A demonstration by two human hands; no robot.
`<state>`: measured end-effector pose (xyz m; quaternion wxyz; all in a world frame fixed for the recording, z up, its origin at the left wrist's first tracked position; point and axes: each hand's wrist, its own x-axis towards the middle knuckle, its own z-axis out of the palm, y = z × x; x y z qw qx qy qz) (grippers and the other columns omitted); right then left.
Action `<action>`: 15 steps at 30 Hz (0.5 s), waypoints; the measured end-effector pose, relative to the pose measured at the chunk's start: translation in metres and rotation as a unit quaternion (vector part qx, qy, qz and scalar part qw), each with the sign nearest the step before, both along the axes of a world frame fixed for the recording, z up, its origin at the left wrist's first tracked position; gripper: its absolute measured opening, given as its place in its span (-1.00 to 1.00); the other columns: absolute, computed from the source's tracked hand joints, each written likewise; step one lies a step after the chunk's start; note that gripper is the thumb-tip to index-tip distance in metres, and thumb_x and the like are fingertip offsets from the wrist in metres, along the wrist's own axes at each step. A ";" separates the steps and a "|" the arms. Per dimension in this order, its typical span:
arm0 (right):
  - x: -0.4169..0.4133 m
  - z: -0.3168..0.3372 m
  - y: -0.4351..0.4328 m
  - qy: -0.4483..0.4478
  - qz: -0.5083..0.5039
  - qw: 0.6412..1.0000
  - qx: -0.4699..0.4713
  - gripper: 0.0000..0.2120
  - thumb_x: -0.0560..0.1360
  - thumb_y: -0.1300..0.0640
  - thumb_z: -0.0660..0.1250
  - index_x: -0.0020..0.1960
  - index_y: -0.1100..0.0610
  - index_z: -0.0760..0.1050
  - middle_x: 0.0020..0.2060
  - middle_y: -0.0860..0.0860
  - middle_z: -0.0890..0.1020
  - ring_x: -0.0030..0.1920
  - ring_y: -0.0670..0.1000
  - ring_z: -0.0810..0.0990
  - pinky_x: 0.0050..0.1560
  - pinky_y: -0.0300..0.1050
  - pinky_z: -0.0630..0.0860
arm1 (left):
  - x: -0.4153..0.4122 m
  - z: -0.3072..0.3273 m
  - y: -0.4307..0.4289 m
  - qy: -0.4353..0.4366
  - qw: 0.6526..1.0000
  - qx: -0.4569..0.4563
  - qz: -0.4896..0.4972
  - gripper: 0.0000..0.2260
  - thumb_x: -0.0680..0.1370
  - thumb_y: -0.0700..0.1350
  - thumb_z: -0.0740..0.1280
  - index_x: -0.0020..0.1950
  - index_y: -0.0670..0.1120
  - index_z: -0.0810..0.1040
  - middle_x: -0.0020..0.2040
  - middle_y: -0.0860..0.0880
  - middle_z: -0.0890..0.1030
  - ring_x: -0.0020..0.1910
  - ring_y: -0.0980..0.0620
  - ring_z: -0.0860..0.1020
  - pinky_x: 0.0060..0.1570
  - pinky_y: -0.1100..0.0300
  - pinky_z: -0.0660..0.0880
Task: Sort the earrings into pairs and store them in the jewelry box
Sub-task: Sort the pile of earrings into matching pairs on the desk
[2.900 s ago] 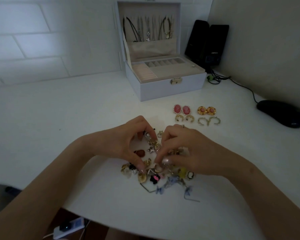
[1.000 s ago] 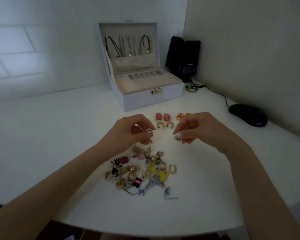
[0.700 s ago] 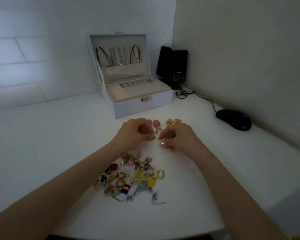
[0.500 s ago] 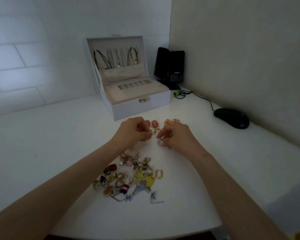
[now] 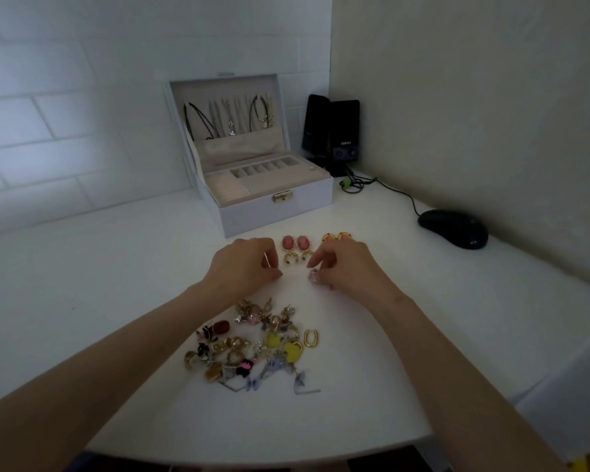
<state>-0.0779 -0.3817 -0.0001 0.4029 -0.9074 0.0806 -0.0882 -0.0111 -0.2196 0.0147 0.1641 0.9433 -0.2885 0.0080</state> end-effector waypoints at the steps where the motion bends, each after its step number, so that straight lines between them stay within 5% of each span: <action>1: 0.000 -0.001 0.000 -0.004 -0.004 1.000 0.001 -0.85 0.35 0.26 0.46 -0.11 0.10 0.57 -0.25 0.02 0.53 -0.23 0.00 0.49 -0.03 -0.07 0.52 | 0.001 0.000 0.001 -0.002 1.000 0.012 0.001 -0.88 0.48 -0.01 0.36 -0.07 -0.02 0.50 -0.13 0.07 0.52 -0.13 0.07 0.48 -0.13 0.18 0.41; 6: 0.000 -0.002 0.002 -0.017 -0.016 0.999 -0.022 -0.87 0.35 0.22 0.47 -0.12 0.12 0.57 -0.32 -0.07 0.47 -0.25 -0.05 0.47 -0.08 -0.08 0.53 | 0.006 0.005 0.002 0.042 0.998 0.051 0.020 -0.82 0.43 0.01 0.42 -0.19 0.00 0.45 -0.17 0.05 0.55 -0.17 0.05 0.53 -0.18 0.19 0.40; 15: -0.001 -0.001 0.003 -0.027 -0.011 0.999 -0.045 -0.87 0.35 0.20 0.48 -0.12 0.11 0.60 -0.34 -0.12 0.43 -0.29 -0.16 0.41 -0.08 -0.10 0.50 | -0.001 -0.006 -0.018 0.050 0.996 -0.068 -0.033 -0.91 0.43 -0.09 0.42 -0.13 -0.02 0.53 -0.31 0.09 0.51 -0.25 0.08 0.48 -0.19 0.22 0.37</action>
